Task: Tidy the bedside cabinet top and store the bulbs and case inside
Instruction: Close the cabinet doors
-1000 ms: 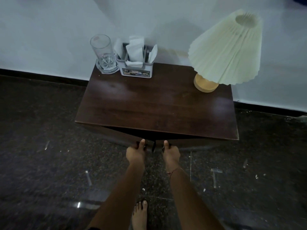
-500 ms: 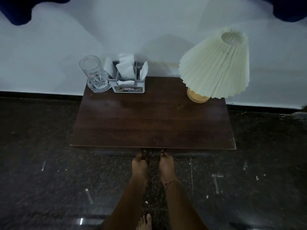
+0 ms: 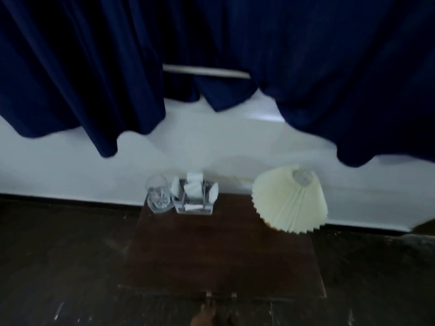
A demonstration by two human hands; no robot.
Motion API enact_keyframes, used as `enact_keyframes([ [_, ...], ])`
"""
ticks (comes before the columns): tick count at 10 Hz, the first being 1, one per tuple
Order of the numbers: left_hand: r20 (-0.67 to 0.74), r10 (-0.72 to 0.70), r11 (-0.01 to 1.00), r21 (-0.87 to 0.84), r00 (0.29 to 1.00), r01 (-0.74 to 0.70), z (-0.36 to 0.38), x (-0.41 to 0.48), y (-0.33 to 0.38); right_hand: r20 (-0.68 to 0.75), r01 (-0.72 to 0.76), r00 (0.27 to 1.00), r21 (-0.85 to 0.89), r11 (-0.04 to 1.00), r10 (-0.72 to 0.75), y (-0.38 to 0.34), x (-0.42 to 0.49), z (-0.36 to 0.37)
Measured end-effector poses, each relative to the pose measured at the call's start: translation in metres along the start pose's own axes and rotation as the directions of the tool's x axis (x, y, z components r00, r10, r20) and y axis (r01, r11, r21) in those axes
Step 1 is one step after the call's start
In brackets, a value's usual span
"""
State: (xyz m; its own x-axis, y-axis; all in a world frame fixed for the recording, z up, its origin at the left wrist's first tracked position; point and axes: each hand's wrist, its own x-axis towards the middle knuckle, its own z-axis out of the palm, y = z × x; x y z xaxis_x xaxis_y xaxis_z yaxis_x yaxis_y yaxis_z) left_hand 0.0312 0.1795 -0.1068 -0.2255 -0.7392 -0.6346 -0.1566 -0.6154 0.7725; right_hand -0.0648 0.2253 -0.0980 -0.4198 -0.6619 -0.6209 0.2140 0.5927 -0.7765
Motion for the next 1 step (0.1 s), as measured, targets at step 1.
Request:
enact_keyframes([
  [1,-0.116,0.097,0.995,0.026,0.989,-0.094,-0.0055,0.0276,0.0601,-0.061,0.046,0.997,0.044,0.998,-0.043,-0.0812,0.0159,0.005],
])
